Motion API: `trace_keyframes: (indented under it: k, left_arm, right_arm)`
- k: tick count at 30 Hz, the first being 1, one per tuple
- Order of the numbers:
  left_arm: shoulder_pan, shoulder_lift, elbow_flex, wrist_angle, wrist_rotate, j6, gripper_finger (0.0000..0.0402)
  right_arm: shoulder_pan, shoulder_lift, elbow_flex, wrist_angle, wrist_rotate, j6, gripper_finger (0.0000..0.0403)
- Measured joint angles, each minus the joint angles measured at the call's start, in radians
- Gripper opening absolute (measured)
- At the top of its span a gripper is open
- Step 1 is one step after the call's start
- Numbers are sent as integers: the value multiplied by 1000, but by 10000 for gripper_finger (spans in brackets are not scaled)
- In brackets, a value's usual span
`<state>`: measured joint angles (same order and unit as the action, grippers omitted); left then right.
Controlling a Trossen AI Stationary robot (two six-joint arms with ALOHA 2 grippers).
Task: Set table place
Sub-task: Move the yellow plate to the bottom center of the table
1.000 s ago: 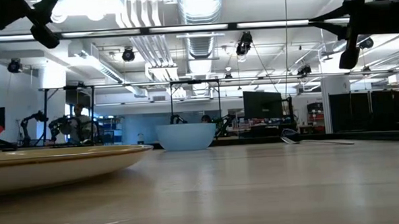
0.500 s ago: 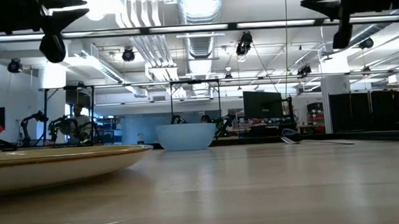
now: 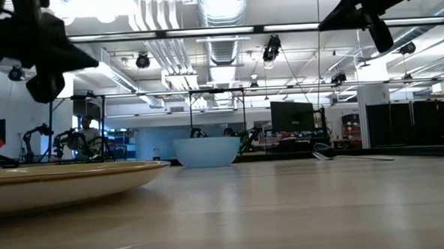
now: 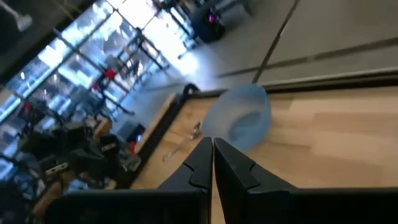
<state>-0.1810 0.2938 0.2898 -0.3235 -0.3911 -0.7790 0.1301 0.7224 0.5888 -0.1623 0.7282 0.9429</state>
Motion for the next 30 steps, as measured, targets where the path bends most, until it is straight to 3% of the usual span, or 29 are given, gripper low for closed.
trace_keyframes:
  k: [5,11,19,23,26,30]
  left_arm:
    - [0,60,0,-35,150,-1,1]
    - [0,158,51,-181,164,1,0]
    - [0,389,245,-496,185,86,0]
    - [0,497,295,-660,274,87,0]
    - [-1,564,295,-698,359,85,0]
    - [-5,636,292,-695,374,84,0]
  right_arm:
    - [0,110,35,-11,-54,10,9]
    - [0,240,58,-18,-106,67,9]
    - [0,401,125,-18,-172,71,9]
    - [0,464,162,-20,-190,70,9]
    - [0,505,185,-21,-209,70,9]
    - [0,546,210,-20,-225,69,9]
